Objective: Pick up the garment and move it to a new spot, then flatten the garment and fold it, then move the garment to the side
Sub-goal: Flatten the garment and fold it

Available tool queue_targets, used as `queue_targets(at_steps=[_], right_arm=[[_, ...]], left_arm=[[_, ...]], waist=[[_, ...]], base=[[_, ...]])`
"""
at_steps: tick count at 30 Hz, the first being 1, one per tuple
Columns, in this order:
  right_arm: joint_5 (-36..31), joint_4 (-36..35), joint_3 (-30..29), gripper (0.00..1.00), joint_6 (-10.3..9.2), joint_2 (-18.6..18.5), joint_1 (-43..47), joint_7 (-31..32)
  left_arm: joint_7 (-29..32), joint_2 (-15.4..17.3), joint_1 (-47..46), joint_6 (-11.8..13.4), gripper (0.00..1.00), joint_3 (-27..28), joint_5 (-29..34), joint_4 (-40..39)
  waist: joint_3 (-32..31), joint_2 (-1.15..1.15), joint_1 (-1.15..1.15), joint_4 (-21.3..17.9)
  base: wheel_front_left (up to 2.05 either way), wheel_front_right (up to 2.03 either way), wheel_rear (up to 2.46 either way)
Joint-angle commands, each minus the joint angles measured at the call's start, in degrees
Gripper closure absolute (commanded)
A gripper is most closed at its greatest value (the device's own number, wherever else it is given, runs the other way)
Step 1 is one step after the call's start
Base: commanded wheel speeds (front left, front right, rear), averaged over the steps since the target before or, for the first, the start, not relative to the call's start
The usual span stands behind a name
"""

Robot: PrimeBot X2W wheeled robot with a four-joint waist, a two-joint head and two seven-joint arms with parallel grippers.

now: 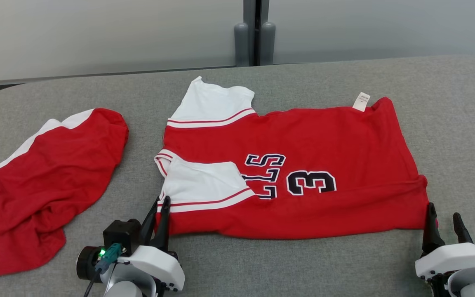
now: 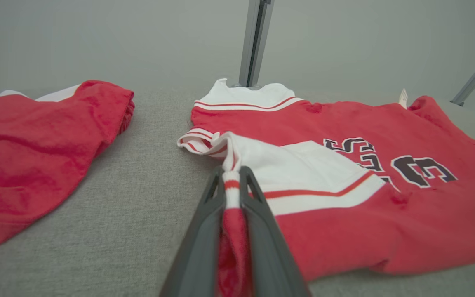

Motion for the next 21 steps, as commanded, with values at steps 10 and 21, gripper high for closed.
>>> queue_targets(at_steps=[10, 21], right_arm=[[4.39, 12.21, 4.89, 0.00, 0.00, -1.80, -6.89, 1.60], [10.97, 11.97, 13.54, 1.00, -0.01, -5.39, -5.77, 1.58]], left_arm=[[0.00, 0.08, -1.02, -0.87, 1.00, -0.46, 0.67, 0.31], [0.00, 0.09, 0.29, -0.12, 1.00, 0.09, 0.73, 2.38]], waist=[[2.58, 0.00, 0.00, 2.40], [-0.97, 0.00, 0.00, 1.42]], base=[[0.00, 0.00, 0.00], [0.00, 0.00, 0.00]])
